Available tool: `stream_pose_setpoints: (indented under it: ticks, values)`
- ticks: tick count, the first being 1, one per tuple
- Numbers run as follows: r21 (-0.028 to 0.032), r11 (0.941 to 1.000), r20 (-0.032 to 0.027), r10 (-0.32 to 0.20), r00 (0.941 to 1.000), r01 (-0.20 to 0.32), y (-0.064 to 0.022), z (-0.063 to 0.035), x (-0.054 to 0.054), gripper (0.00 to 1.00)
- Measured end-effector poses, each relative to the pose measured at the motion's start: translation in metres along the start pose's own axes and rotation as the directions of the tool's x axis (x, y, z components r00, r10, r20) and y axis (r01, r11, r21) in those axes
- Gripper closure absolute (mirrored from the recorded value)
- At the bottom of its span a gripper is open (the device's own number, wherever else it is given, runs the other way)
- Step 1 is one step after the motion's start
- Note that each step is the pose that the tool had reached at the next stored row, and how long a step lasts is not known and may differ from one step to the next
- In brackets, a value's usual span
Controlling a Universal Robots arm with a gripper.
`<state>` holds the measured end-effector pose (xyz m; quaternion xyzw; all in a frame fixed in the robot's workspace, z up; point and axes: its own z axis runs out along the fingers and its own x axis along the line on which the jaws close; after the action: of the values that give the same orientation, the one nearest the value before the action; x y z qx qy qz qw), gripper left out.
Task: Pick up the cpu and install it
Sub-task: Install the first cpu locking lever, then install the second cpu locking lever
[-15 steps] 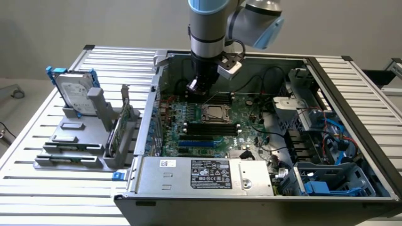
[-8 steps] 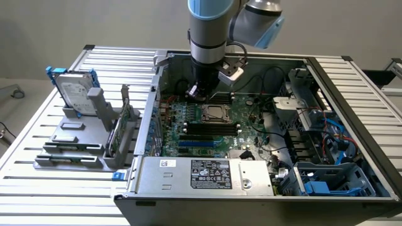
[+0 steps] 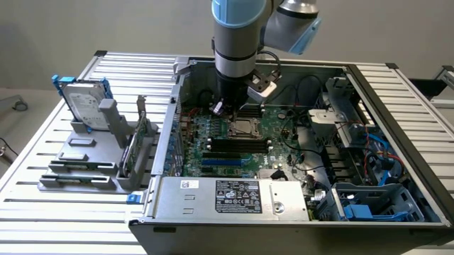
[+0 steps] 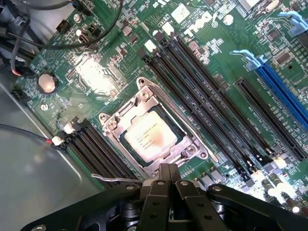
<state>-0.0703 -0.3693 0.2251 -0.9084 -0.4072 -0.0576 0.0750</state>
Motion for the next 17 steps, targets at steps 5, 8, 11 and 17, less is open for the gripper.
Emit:
stream_pose_setpoints:
  ticks: [5,8,11,17]
  values:
    - [0.0,1.0,0.0,0.0,1.0,0.0,-0.0007,-0.0082,0.001,0.89]
    - [0.0,1.0,-0.0001,0.0,1.0,0.0,-0.0016,-0.0179,0.003,0.89]
    - [0.0,1.0,-0.0002,0.0,1.0,0.0,-0.002,-0.0218,0.004,0.89]
    - [0.0,1.0,0.0,0.0,1.0,0.0,-0.002,-0.0219,0.004,0.89]
